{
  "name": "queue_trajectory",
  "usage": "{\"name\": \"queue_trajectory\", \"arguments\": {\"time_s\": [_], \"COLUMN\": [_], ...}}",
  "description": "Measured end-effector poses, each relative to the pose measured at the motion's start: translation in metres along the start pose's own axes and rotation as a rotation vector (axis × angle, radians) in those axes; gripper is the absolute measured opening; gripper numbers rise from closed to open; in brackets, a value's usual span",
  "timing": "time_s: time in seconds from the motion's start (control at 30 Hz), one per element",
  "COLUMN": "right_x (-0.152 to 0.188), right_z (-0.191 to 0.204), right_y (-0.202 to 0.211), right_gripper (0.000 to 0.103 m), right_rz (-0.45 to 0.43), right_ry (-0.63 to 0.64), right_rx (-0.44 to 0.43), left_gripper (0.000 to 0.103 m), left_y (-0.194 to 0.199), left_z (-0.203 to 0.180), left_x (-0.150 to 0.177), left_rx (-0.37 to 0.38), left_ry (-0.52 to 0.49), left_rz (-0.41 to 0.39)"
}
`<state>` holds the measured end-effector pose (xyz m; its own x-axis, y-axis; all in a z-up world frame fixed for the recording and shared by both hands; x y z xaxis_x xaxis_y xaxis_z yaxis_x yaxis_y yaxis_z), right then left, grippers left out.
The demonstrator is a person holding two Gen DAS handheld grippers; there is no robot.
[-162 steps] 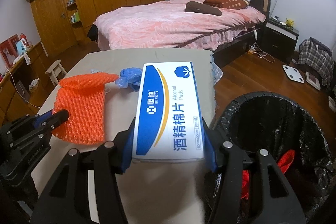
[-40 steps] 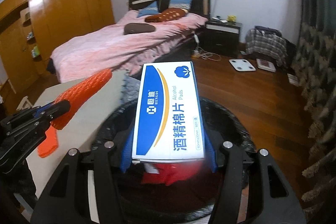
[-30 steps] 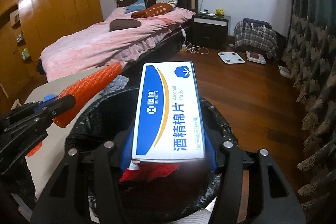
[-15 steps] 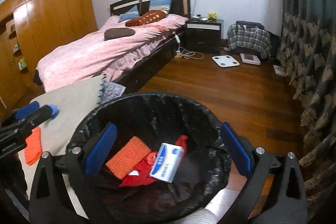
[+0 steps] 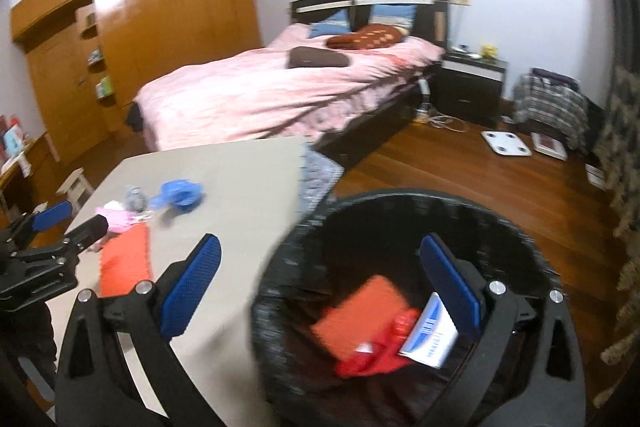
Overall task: Collect trash
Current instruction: 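Carry the box and orange net over the bin and release both, then grasp the second orange mesh net on the table with the left gripper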
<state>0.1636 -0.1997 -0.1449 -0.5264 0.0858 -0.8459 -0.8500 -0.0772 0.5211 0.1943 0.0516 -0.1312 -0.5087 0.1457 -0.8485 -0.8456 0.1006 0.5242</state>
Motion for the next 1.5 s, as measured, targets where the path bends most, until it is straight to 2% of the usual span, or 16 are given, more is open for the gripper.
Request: {"name": "queue_trajectory", "arguments": {"time_s": [0.27,0.33,0.53,0.77,0.93,0.97,1.03,1.07,1.17,1.2,1.23,1.33,1.5], "right_x": [0.000,0.003,0.013,0.020,0.023,0.024,0.025,0.026,0.029,0.030,0.030,0.029,0.021], "right_z": [0.072,0.087,0.112,0.120,0.120,0.120,0.120,0.120,0.120,0.121,0.121,0.121,0.118], "right_y": [-0.041,-0.056,-0.086,-0.112,-0.121,-0.123,-0.125,-0.126,-0.127,-0.127,-0.127,-0.126,-0.122], "right_gripper": [0.097,0.097,0.097,0.097,0.097,0.097,0.097,0.097,0.097,0.097,0.097,0.097,0.097], "right_rz": [0.016,0.032,0.070,0.099,0.111,0.113,0.117,0.120,0.126,0.129,0.130,0.125,0.106], "right_ry": [0.078,0.089,0.099,0.117,0.125,0.124,0.124,0.123,0.121,0.123,0.124,0.128,0.126], "right_rx": [-0.114,-0.136,-0.165,-0.167,-0.167,-0.167,-0.168,-0.168,-0.169,-0.169,-0.169,-0.167,-0.162], "left_gripper": [0.088,0.088,0.088,0.086,0.080,0.078,0.066,0.064,0.039,0.025,0.020,0.015,0.014], "left_y": [-0.017,-0.022,-0.049,-0.073,-0.083,-0.083,-0.085,-0.085,-0.084,-0.083,-0.083,-0.082,-0.074], "left_z": [0.074,0.083,0.095,0.096,0.090,0.089,0.088,0.086,0.075,0.070,0.066,0.058,0.059], "left_x": [0.036,0.043,0.066,0.087,0.102,0.101,0.102,0.102,0.100,0.098,0.096,0.092,0.079], "left_rx": [-0.155,-0.167,-0.147,-0.127,-0.089,-0.079,-0.041,-0.030,-0.005,0.008,0.012,0.002,0.020], "left_ry": [0.074,0.092,0.153,0.183,0.206,0.218,0.252,0.258,0.225,0.211,0.200,0.177,0.208], "left_rz": [0.064,0.077,0.155,0.217,0.263,0.265,0.271,0.271,0.260,0.256,0.253,0.241,0.208]}}
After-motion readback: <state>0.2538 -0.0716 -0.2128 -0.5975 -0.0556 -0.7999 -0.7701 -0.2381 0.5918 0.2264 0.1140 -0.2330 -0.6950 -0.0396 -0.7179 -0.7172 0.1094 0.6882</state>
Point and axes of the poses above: each gripper's, at about its wrist camera, not at the fingertips, and y roughly against the way its jaws point, z to its left, x to its underside, the point moved 6 cm from there along -y, roughly the way its jaws point, and after that the axes turned 3 degrees about -z, right-handed, at the moved point
